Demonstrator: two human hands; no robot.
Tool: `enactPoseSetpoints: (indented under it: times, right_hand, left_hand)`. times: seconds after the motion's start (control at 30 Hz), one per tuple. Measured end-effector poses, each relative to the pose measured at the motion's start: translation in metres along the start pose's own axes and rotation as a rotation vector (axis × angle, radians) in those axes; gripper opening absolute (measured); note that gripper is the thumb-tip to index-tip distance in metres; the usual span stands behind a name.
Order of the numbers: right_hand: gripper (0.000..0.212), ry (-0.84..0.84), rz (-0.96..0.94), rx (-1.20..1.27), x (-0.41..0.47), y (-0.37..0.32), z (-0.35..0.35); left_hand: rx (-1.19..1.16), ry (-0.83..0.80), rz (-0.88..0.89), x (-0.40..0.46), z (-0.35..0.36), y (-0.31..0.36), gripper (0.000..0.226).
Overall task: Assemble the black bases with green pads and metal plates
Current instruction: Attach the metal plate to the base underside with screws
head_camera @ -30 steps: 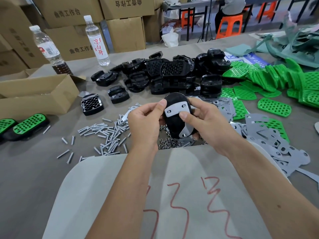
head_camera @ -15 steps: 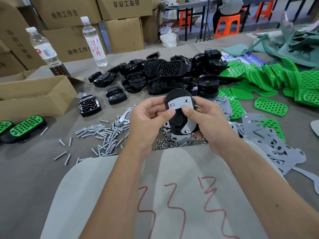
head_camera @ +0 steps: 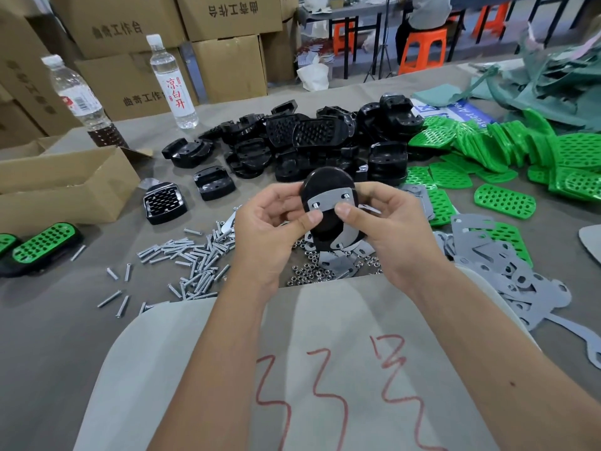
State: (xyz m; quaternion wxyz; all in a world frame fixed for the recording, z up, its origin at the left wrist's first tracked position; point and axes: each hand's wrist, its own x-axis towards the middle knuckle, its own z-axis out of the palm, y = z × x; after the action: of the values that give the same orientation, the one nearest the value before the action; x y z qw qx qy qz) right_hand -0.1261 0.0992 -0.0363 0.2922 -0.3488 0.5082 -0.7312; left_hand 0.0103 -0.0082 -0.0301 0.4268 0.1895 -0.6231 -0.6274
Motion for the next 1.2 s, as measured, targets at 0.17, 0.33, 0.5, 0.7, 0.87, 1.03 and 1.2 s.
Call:
enactPoseSetpoints:
  times: [0.17,0.33,0.5,0.7,0.87,1.03,1.2]
  right_hand:
    - [0.022,-0.081,-0.017,0.05,-0.002,-0.001,-0.002]
    - [0.016,-0.091,0.092,0.043,0.0,0.003,0.0]
    - [0.027,-0.164,0.199,0.085,-0.004,0.001,0.003]
    - [0.022,-0.08,0.256,0.114,-0.001,0.001,0.005]
    - [0.016,-0.017,0.286,0.105,0.001,0.005,0.004]
    - [0.013,0.076,0.299,0.147,0.003,0.007,0.004]
    - [0.012,0.079,0.302,0.135,0.003,0.007,0.005]
  left_hand:
    - [-0.033,-0.018,-0.013,0.0,-0.002,0.002,0.039]
    - [-0.037,-0.01,-0.118,-0.001,0.002,0.001,0.034]
    - [0.079,-0.009,-0.081,0.0,0.0,0.001,0.031]
    - [0.462,0.182,-0.004,0.008,-0.025,0.0,0.012]
    - [0.992,-0.021,-0.175,0.007,-0.063,0.006,0.021]
    - [1.188,0.029,-0.155,0.008,-0.063,0.007,0.034]
    - [1.263,0.006,-0.17,0.008,-0.052,0.001,0.028]
